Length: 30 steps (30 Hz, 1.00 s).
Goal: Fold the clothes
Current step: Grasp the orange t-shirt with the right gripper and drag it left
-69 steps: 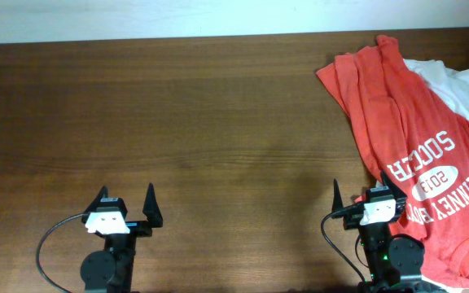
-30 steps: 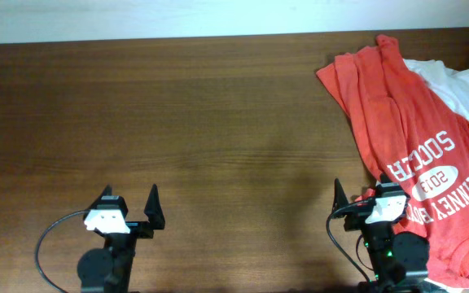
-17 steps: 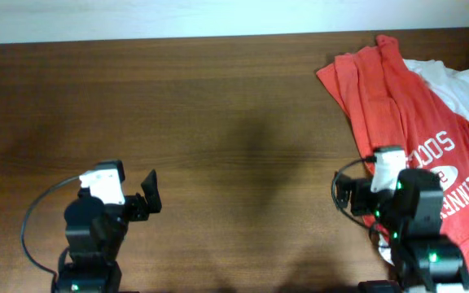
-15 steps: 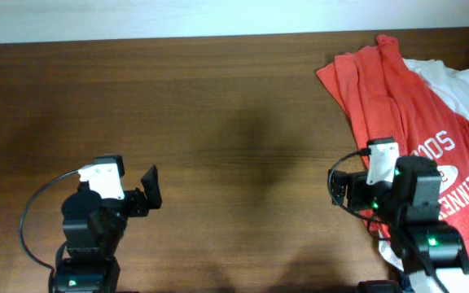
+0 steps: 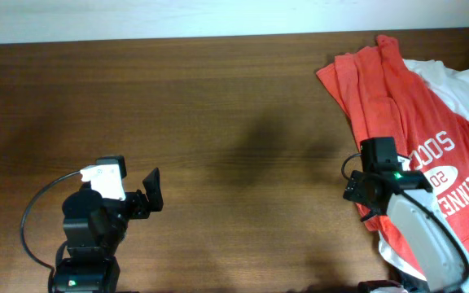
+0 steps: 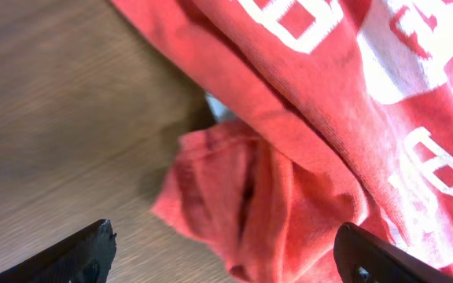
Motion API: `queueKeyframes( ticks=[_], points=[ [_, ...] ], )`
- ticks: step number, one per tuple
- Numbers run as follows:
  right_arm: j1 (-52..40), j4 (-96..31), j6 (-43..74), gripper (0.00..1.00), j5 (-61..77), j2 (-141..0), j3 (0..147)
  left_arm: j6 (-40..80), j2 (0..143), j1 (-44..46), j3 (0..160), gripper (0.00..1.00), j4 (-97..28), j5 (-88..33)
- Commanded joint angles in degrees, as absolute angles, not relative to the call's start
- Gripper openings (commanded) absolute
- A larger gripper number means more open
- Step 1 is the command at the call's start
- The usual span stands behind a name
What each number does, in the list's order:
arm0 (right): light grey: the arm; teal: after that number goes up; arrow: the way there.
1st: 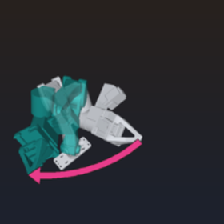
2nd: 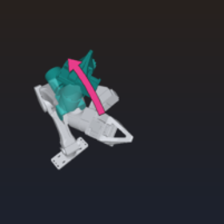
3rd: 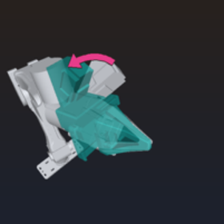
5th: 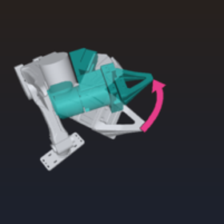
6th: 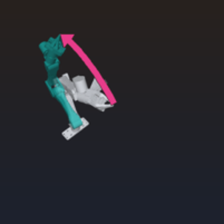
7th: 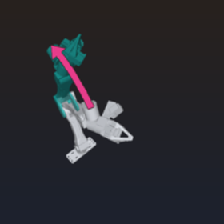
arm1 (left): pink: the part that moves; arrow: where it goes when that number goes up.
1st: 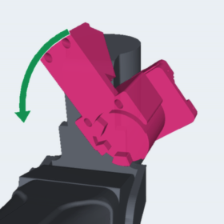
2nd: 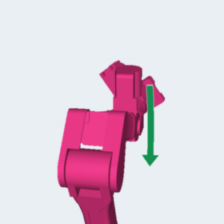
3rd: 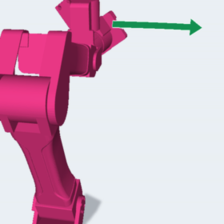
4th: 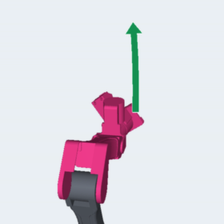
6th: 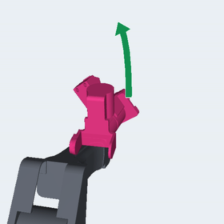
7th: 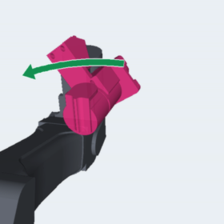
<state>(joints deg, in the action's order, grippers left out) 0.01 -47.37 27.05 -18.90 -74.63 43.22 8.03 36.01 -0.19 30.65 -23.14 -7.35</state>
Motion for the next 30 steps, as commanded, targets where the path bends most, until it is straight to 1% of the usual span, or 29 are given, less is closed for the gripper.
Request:
queueKeyframes(
  ticks=[1, 2, 4, 5, 7, 8, 9, 10, 14, 17, 18, 19, 22, 24, 27, 28, 30],
  points=[
    [2.98, -47.46, 29.47, 0.92, -22.70, -78.11, 43.72, 8.54, 36.03, -0.54, 31.88, 0.99, -23.24, -8.36],
    [4.69, -47.66, 29.47, 0.91, -22.48, -78.72, 43.72, 8.54, 36.03, -0.56, 31.88, 0.99, -23.24, -8.34],
    [7.73, -47.81, 29.43, 0.84, -19.18, -79.09, 43.72, 8.54, 36.03, -0.54, 31.88, 0.99, -23.24, -8.34],
    [8.64, -48.01, 29.43, 0.75, -18.20, -79.09, 43.72, 8.54, 36.03, -0.56, 31.88, 0.99, -23.24, -8.34],
    [9.17, -48.01, 29.39, 0.62, -17.56, -79.07, 43.72, 8.54, 36.03, -0.56, 31.88, 0.99, -23.24, -8.34],
    [9.17, -48.01, 29.39, 0.52, -17.54, -79.07, 43.72, 8.54, 36.03, -0.54, 31.88, 0.99, -23.24, -8.34],
    [9.17, -48.03, 29.39, 0.33, -17.54, -79.07, 43.72, 8.54, 36.03, -0.56, 31.88, 0.99, -23.24, -8.34],
    [9.17, -48.05, 29.39, 0.04, -17.52, -79.07, 43.72, 8.54, 36.03, -0.54, 31.88, 0.99, -23.27, -8.36],
    [9.17, -48.36, 27.90, 0.04, -16.45, -78.63, 44.01, 8.54, 36.03, -0.54, 31.88, 0.99, -23.24, -8.34],
    [9.02, -50.96, 19.57, 0.04, -9.96, -73.87, 50.28, 8.54, 36.03, -0.54, 31.88, 0.99, -23.22, -8.34],
    [9.02, -52.21, 15.14, 0.04, -5.85, -71.90, 53.67, 8.54, 36.03, -0.56, 31.88, 0.99, -23.22, -8.36],
    [8.99, -54.50, 10.26, 0.04, 1.80, -69.45, 58.98, 8.54, 36.03, -0.56, 31.88, 0.99, -23.24, -8.34],
    [8.29, -58.59, 3.53, 0.04, 16.23, -65.58, 65.28, 8.54, 36.03, -0.54, 31.88, 0.99, -23.22, -8.34],
    [3.81, -63.72, 3.20, 0.04, 20.69, -63.29, 65.56, 8.54, 36.03, -0.54, 31.88, 0.99, -23.24, -8.36],
    [-3.25, -65.12, 3.20, 0.04, 25.54, -63.70, 65.54, 8.54, 36.03, -0.56, 31.88, 0.99, -23.24, -8.36],
    [-6.70, -63.55, 3.22, 0.04, 27.57, -63.86, 65.54, 8.54, 36.03, -0.54, 31.88, 0.99, -23.24, -8.36],
    [-16.14, -55.51, 3.90, 0.04, 28.91, -64.95, 65.54, 8.54, 36.03, -0.54, 31.88, 0.99, -23.24, -8.36]
  ],
)
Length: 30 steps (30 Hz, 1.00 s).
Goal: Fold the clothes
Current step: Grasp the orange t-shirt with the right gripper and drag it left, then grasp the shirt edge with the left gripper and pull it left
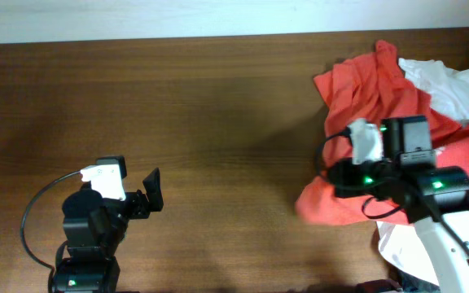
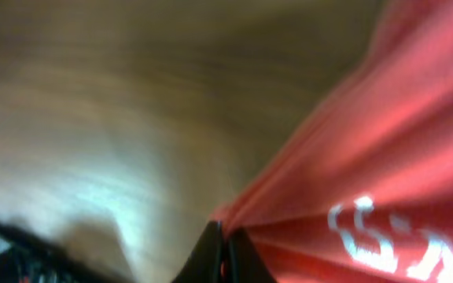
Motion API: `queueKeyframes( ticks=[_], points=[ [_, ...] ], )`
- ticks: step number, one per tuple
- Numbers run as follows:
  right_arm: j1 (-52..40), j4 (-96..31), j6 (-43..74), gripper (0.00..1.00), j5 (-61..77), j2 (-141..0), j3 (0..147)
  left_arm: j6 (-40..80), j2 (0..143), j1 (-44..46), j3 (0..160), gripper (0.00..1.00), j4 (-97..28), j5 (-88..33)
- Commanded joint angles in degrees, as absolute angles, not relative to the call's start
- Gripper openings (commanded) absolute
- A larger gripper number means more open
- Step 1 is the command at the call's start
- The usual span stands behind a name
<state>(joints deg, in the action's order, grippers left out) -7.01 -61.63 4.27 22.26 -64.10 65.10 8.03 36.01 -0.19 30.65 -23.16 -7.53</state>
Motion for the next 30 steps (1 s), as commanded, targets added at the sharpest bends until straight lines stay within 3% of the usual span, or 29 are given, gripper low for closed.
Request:
queueKeyframes(
  ticks=[1, 6, 10, 12, 13, 14, 15, 16, 23, 30],
  points=[
    [-18.44, -53.34, 3.88, 0.04, 28.91, -65.56, 65.54, 8.54, 36.03, -0.54, 31.88, 0.99, -23.24, -8.36],
    [-31.27, -40.40, 10.20, 0.04, 25.89, -75.50, 65.54, 8.54, 36.03, -0.54, 31.88, 0.99, -23.22, -8.36],
    [-34.89, -37.91, 11.27, 0.05, 25.80, -82.08, 65.54, 8.54, 36.03, -0.54, 31.88, 0.99, -23.20, -8.36],
    [-34.74, -37.89, 11.20, 0.34, 22.87, -82.13, 65.73, 8.56, 36.03, -0.54, 31.88, 0.99, -22.81, -8.38],
    [-34.39, -37.89, 11.20, 0.41, 21.19, -81.45, 66.00, 8.56, 36.03, -0.56, 31.88, 0.99, -22.79, -8.38],
    [-33.67, -37.98, 11.22, 0.71, 18.74, -80.18, 66.41, 8.56, 36.03, -0.54, 31.88, 0.99, -22.59, -8.86],
    [-32.73, -38.41, 11.20, 0.79, 16.95, -78.85, 66.96, 8.56, 36.03, -0.54, 31.88, 0.99, -22.44, -10.63],
    [-31.16, -39.05, 11.22, 0.99, 15.35, -77.21, 67.37, 8.56, 36.03, -0.54, 31.88, 0.99, -22.13, -12.75],
    [-14.87, -52.56, 11.46, 0.99, 12.47, -71.35, 67.53, 19.59, 47.64, 2.66, 31.88, 0.99, -21.50, -27.49],
    [-5.69, -60.55, 11.42, 0.99, 13.45, -71.40, 67.53, 35.33, 73.30, 19.51, 31.88, 0.99, -8.64, -32.62]
  ],
)
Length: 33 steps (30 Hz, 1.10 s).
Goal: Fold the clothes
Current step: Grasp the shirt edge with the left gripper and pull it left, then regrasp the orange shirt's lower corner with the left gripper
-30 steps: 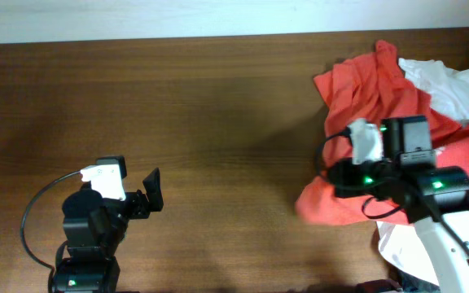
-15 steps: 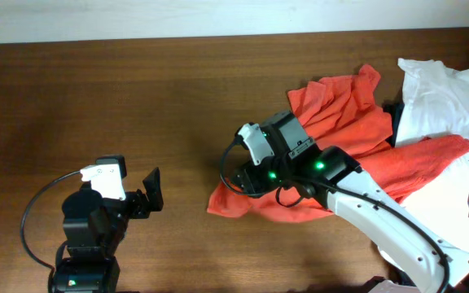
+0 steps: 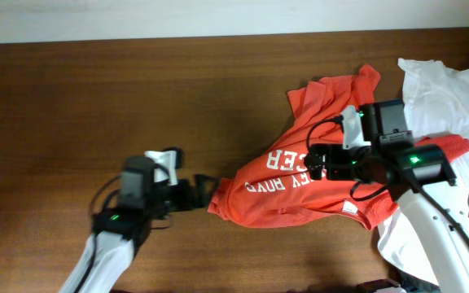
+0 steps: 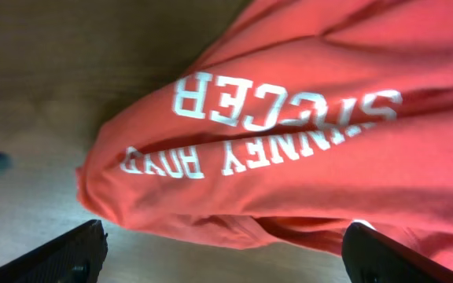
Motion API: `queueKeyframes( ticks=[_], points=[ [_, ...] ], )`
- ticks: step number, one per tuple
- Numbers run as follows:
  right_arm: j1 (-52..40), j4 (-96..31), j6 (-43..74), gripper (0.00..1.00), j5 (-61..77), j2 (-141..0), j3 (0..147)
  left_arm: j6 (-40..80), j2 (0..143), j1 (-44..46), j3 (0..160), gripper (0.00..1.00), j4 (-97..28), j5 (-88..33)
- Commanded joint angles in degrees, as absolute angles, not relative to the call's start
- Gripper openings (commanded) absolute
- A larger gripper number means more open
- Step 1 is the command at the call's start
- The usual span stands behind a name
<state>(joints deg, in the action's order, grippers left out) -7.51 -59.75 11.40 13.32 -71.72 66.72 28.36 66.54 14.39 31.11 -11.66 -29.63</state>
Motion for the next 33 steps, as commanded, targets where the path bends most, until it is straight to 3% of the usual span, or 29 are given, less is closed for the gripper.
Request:
queueKeyframes(
  ticks=[1, 6, 8, 9, 11, 14, 17, 21, 22, 23, 24, 27, 31, 33],
  points=[
    [-5.48, -60.95, 11.40, 0.99, 13.06, -71.40, 67.53, 36.73, 76.18, 21.82, 31.88, 0.99, -6.57, -33.06],
    [-5.48, -61.63, 11.20, 0.99, 11.31, -71.40, 67.53, 36.88, 86.52, 29.43, 31.88, 0.98, 0.71, -32.56],
    [-5.48, -62.02, 11.20, 0.99, 11.29, -71.40, 67.53, 36.86, 87.20, 29.47, 31.88, 0.31, 2.26, -29.80],
    [-5.48, -62.24, 11.20, 0.99, 11.27, -71.40, 67.53, 36.84, 87.02, 29.45, 31.90, 0.03, 2.74, -27.86],
    [-5.48, -62.92, 11.22, 0.99, 9.67, -71.40, 67.53, 33.54, 86.72, 28.29, 32.21, 0.00, 2.90, -25.19],
    [-5.48, -64.71, 11.22, 0.99, 4.93, -71.40, 67.53, 26.15, 83.70, 21.74, 34.83, 0.00, -4.71, -20.80],
    [-5.48, -65.30, 11.25, 0.99, 3.97, -71.40, 67.53, 18.09, 78.43, 6.96, 43.18, 0.00, -16.60, -11.14],
    [-5.48, -65.19, 11.25, 0.99, 3.99, -71.40, 67.53, 16.82, 77.91, -9.61, 57.32, 0.01, -17.04, -8.73],
    [-5.48, -65.21, 11.25, 0.99, 3.99, -71.40, 67.53, 16.80, 78.28, -11.92, 59.68, 0.16, -15.22, -8.71],
    [-5.50, -65.25, 11.25, 0.99, 4.01, -71.40, 67.53, 16.80, 78.59, -13.21, 60.51, 0.45, -14.04, -8.71],
    [-5.48, -65.43, 11.25, 0.99, 4.01, -71.40, 67.53, 16.82, 78.85, -14.15, 60.71, 0.99, -13.72, -8.73],
    [-5.48, -65.71, 11.22, 0.99, 3.97, -71.40, 67.53, 16.84, 79.44, -14.35, 60.69, 0.99, -24.88, -12.64],
    [-5.48, -65.71, 11.22, 0.99, 3.97, -71.50, 67.51, 17.08, 79.81, -9.74, 60.45, 0.99, -51.68, -19.31],
    [-5.48, -65.71, 11.22, 0.99, 3.99, -71.57, 67.51, 17.08, 79.81, -6.07, 58.13, 0.99, -56.12, -19.31]
  ],
)
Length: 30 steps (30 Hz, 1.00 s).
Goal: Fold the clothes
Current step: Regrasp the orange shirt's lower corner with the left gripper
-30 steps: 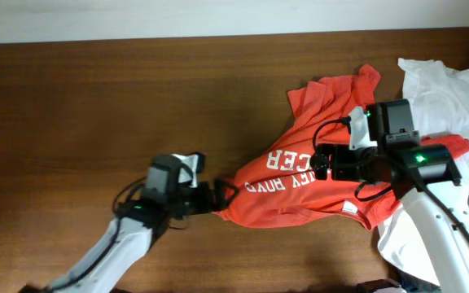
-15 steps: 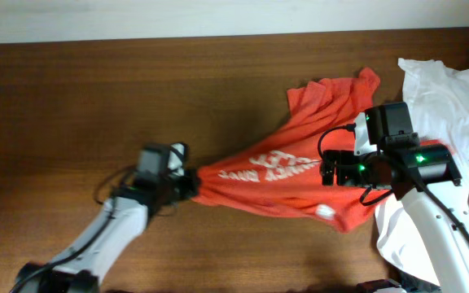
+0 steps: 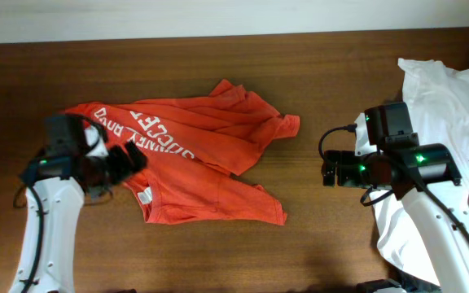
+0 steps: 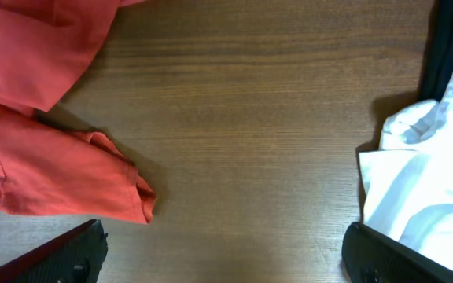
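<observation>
A red T-shirt with white lettering (image 3: 186, 155) lies spread across the middle and left of the table; its hem corner (image 4: 61, 177) shows in the right wrist view. My left gripper (image 3: 127, 159) sits on the shirt's left part and appears shut on the fabric there. My right gripper (image 3: 330, 169) hovers over bare wood to the right of the shirt. Its fingers (image 4: 73, 253) stand wide apart with nothing between them (image 4: 226, 259).
A pile of white T-shirts (image 3: 454, 89) lies at the table's right end, one with a printed crest. Its edge (image 4: 407, 181) is close to my right finger. A strip of bare wood (image 3: 340, 98) separates the red shirt from the pile.
The red shirt has moved left and now lies more spread out. My left gripper has gone from mid-table to the left with the shirt's edge. My right gripper is clear of the shirt, over bare wood.
The red shirt lay on the white pile with my right gripper open above its bunched edge. Then the right gripper was shut on it, lifted. Then the shirt lay mid-table, right gripper open, left gripper at its edge. Now it lies left of centre.
</observation>
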Motion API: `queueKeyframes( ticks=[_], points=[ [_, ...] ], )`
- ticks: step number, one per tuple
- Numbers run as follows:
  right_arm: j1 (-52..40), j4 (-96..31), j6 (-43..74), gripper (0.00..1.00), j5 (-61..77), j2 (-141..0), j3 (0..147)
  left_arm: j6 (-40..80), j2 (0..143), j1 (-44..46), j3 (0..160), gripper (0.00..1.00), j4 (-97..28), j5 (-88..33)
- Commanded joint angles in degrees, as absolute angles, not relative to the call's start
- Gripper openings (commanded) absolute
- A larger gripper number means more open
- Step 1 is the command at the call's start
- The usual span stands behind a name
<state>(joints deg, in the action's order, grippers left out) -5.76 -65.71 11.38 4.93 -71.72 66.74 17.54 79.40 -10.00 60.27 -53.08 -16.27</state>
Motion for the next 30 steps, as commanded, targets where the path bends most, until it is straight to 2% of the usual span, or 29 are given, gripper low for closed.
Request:
queueKeyframes(
  ticks=[1, 3, 4, 5, 6, 10, 13, 18, 20, 27, 28, 30],
  points=[
    [-5.50, -65.71, 11.22, 0.99, 3.99, -71.57, 67.51, 17.08, 79.81, -4.80, 56.69, 0.99, -56.21, -19.27],
    [-5.48, -65.84, 11.22, 0.99, 3.99, -71.57, 67.51, 19.35, 79.81, -2.17, 51.64, 0.99, -53.52, -17.50],
    [-5.50, -65.91, 11.22, 0.99, 3.99, -71.57, 67.53, 19.90, 79.81, -1.23, 49.17, 0.84, -51.11, -16.93],
    [-5.48, -66.06, 11.22, 0.99, 3.99, -71.57, 67.53, 19.88, 79.81, -0.16, 45.54, 0.55, -46.98, -16.93],
    [-5.50, -66.13, 11.22, 0.99, 3.99, -71.57, 67.53, 19.88, 79.81, 0.69, 43.03, 0.40, -44.29, -16.93],
    [-5.50, -66.28, 11.22, 0.99, 3.99, -71.57, 67.53, 19.88, 79.81, 1.45, 36.58, 0.41, -36.64, -14.85],
    [-5.50, -66.65, 11.22, 0.99, 3.99, -71.59, 67.51, 19.84, 79.81, 1.45, 36.53, 0.65, -36.36, -10.61],
    [-5.50, -66.72, 11.22, 0.99, 3.99, -71.61, 67.51, 18.33, 79.81, 1.45, 40.45, 0.64, -34.48, -8.14],
    [-5.48, -66.72, 11.22, 0.99, 3.99, -71.61, 67.51, 18.35, 79.96, 1.52, 40.27, 0.59, -35.64, -8.05],
    [-5.48, -66.72, 11.22, 0.99, 3.99, -71.61, 67.51, 18.37, 82.15, 1.50, 35.88, 0.57, -34.30, -8.10],
    [-5.50, -66.72, 11.22, 0.99, 3.99, -71.61, 67.51, 18.37, 82.39, 1.50, 35.88, 0.49, -33.80, -8.67],
    [-5.50, -66.72, 11.25, 0.99, 4.01, -71.61, 67.51, 18.35, 82.39, 1.50, 35.88, 0.03, -33.17, -10.72]
  ],
)
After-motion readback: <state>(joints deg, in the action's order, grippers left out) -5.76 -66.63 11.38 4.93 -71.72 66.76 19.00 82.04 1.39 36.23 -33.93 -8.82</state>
